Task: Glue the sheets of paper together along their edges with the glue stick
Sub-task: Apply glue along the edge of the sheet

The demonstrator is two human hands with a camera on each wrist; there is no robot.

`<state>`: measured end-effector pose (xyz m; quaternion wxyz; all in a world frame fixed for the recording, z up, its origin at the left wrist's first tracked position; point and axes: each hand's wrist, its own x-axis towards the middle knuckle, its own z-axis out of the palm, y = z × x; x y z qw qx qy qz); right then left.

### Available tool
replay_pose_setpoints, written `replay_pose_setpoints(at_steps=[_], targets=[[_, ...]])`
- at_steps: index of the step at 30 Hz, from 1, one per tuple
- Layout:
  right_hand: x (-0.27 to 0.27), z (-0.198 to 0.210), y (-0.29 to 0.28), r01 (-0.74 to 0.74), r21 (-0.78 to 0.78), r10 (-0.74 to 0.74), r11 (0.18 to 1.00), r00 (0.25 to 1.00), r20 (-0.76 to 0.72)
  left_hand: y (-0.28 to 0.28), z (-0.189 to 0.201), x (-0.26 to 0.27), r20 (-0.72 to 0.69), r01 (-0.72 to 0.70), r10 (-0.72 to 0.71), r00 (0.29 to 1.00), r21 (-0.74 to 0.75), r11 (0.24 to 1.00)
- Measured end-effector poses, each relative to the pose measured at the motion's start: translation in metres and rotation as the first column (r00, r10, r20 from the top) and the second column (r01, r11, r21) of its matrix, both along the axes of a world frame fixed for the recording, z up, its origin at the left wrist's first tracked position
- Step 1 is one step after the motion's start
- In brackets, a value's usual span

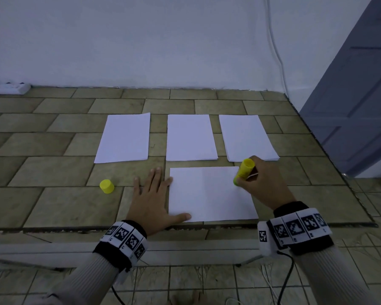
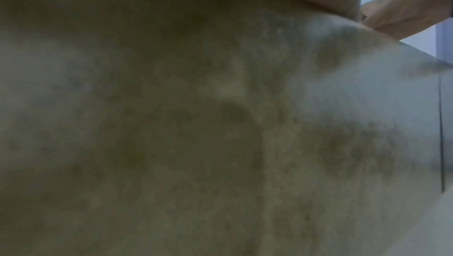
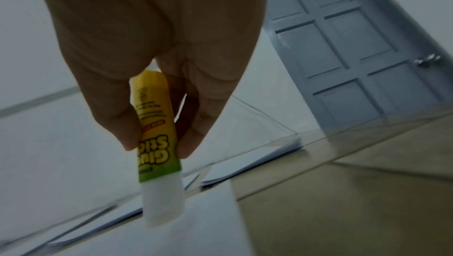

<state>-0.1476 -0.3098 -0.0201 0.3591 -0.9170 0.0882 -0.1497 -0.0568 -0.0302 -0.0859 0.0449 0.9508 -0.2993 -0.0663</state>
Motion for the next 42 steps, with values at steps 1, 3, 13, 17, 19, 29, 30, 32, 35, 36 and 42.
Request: replay_pose_setpoints(at_steps=[1, 3, 13, 17, 19, 29, 30, 32, 35, 36, 42], targets=[[0.001, 0.002, 0.010, -0.041, 0.020, 0.040, 0.999, 0.999, 0.015, 0.000, 0.000, 0.000, -0.001, 0.001, -0.001, 1.000, 0.012, 1.000], [0.002, 0.004, 0.035, -0.145, 0.073, 0.143, 0.987, 0.989, 0.024, 0.000, 0.000, 0.000, -0.005, 0.001, -0.001, 1.000, 0.032, 0.999], [0.023, 0.003, 0.119, -0.438, 0.104, 0.446, 0.893, 0.893, -0.061, -0.002, 0.001, 0.000, -0.018, 0.027, -0.027, 0.999, -0.001, 1.000], [0.022, 0.002, 0.116, -0.463, 0.096, 0.470, 0.881, 0.880, -0.070, -0.001, 0.002, -0.001, -0.026, 0.023, -0.024, 0.999, -0.020, 1.000], [0.020, 0.000, 0.107, -0.449, 0.094, 0.457, 0.889, 0.885, -0.090, -0.002, 0.004, -0.002, -0.017, 0.014, -0.014, 1.000, -0.024, 1.000], [-0.014, 0.000, 0.029, -0.389, 0.130, 0.397, 0.912, 0.917, -0.041, 0.000, 0.001, -0.001, -0.013, -0.009, 0.009, 1.000, 0.041, 0.999], [-0.018, 0.000, 0.021, -0.368, 0.143, 0.376, 0.919, 0.926, -0.031, 0.000, 0.001, -0.001, -0.009, -0.010, 0.010, 1.000, 0.038, 0.999], [-0.028, 0.001, 0.008, -0.314, 0.168, 0.323, 0.934, 0.946, -0.023, 0.000, 0.000, -0.001, -0.007, -0.010, 0.010, 1.000, 0.040, 0.999], [-0.040, -0.002, -0.012, -0.212, 0.168, 0.225, 0.963, 0.972, -0.066, 0.000, 0.001, -0.001, -0.009, -0.003, 0.004, 1.000, 0.042, 0.999], [-0.043, -0.003, -0.018, -0.180, 0.159, 0.194, 0.971, 0.978, -0.078, 0.000, 0.001, -0.001, -0.007, -0.002, 0.002, 1.000, 0.034, 0.999], [-0.049, -0.001, -0.028, -0.179, 0.092, 0.189, 0.980, 0.976, -0.108, -0.001, 0.001, -0.001, 0.000, -0.001, 0.001, 1.000, 0.023, 1.000]])
